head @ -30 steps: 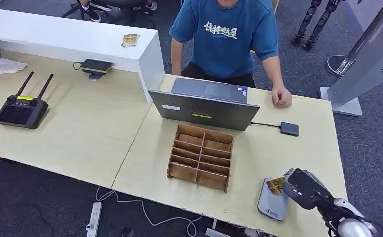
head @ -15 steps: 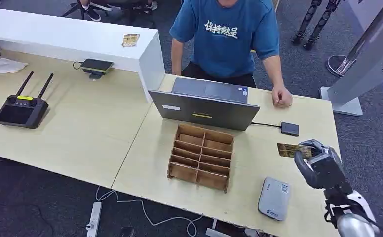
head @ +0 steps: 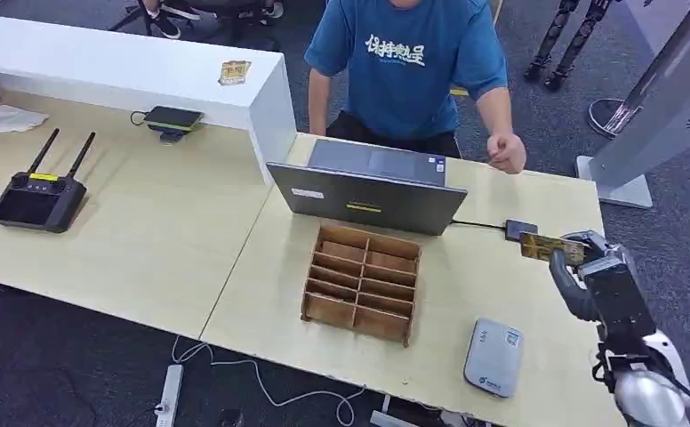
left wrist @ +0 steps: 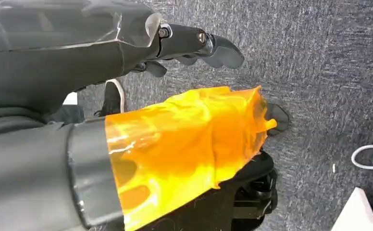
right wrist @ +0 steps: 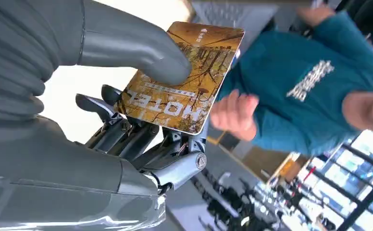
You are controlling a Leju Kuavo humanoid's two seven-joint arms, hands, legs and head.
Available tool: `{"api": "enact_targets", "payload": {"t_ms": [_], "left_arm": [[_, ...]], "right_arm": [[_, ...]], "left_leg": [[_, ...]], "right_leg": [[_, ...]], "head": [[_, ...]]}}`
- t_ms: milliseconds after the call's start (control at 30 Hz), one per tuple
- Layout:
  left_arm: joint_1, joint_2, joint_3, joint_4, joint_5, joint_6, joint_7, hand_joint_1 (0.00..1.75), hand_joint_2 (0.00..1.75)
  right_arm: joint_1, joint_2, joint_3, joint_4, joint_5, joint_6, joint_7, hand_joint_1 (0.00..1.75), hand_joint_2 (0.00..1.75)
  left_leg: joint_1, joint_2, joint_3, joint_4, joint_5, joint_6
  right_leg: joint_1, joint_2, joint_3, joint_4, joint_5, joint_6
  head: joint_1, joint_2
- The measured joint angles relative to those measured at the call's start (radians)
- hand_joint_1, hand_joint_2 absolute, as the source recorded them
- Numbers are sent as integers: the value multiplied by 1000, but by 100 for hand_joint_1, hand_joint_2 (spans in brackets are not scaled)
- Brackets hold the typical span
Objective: Pass the card to the sensor for recognition and then transmit it.
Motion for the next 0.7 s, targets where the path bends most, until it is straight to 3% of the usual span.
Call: {"api": "enact_targets", "payload": {"t_ms": [300, 533, 700], "left_arm": [[0, 2, -1, 0, -25, -7, 13, 0, 0], [-4, 3, -14, 0, -60, -20, 41, 0, 0], [-13, 5, -34, 0, -87, -26, 61, 0, 0]], "right_arm": [[-157, 31, -4, 128, 73, -31, 42, 175, 175], [-379, 70, -3, 306, 130, -51, 99, 175, 175], [-522, 127, 6, 451, 202, -76, 146, 175, 175]], "left_leg": [[0, -1, -1, 0, 1, 0], [0, 0, 0, 0, 1, -1], [0, 0, -1, 0, 2, -1]], "right_leg": [[0, 0, 0, 0, 0, 0], [0, 0, -1, 1, 0, 0], [0, 0, -1, 1, 1, -1]], "head": [[0, 0], [0, 0], [0, 0]]}}
